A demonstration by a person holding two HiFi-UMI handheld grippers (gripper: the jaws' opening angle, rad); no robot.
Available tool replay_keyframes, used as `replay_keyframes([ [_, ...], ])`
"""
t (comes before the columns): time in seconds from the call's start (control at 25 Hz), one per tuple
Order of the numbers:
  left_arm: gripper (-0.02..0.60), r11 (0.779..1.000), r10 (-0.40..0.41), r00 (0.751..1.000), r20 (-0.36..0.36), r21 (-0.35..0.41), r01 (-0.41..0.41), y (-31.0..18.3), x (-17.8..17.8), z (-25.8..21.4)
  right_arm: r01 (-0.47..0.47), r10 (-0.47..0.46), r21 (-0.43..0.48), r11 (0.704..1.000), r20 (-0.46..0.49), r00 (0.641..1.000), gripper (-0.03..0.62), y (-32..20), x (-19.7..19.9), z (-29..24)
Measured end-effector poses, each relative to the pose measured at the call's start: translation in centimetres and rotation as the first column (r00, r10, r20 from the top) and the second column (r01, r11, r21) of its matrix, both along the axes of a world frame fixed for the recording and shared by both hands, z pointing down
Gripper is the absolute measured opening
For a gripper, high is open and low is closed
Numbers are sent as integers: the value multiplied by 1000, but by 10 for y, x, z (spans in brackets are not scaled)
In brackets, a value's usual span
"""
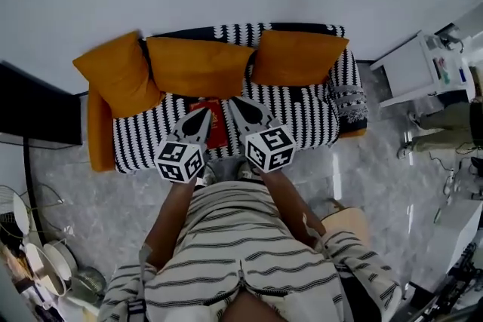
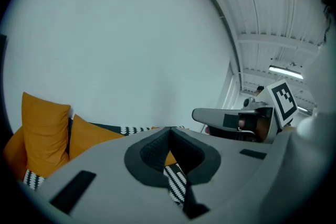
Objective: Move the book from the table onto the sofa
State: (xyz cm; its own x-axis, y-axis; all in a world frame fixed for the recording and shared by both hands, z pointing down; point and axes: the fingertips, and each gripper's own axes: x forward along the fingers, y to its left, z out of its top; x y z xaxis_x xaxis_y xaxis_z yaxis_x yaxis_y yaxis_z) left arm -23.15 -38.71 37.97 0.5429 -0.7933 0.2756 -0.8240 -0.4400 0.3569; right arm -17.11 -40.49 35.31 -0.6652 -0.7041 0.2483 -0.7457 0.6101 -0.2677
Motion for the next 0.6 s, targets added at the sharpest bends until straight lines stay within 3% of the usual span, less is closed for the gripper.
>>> replay_keyframes([
  [0.28, 6, 993, -40, 999, -10, 108, 41, -13, -3, -41, 2, -5, 90, 996, 28, 1000, 14, -7, -3, -34],
  [0.6, 6, 965, -65, 997, 35, 255, 54, -21, 0, -82, 30, -35, 192, 981, 22, 999, 14, -9, -10, -64],
])
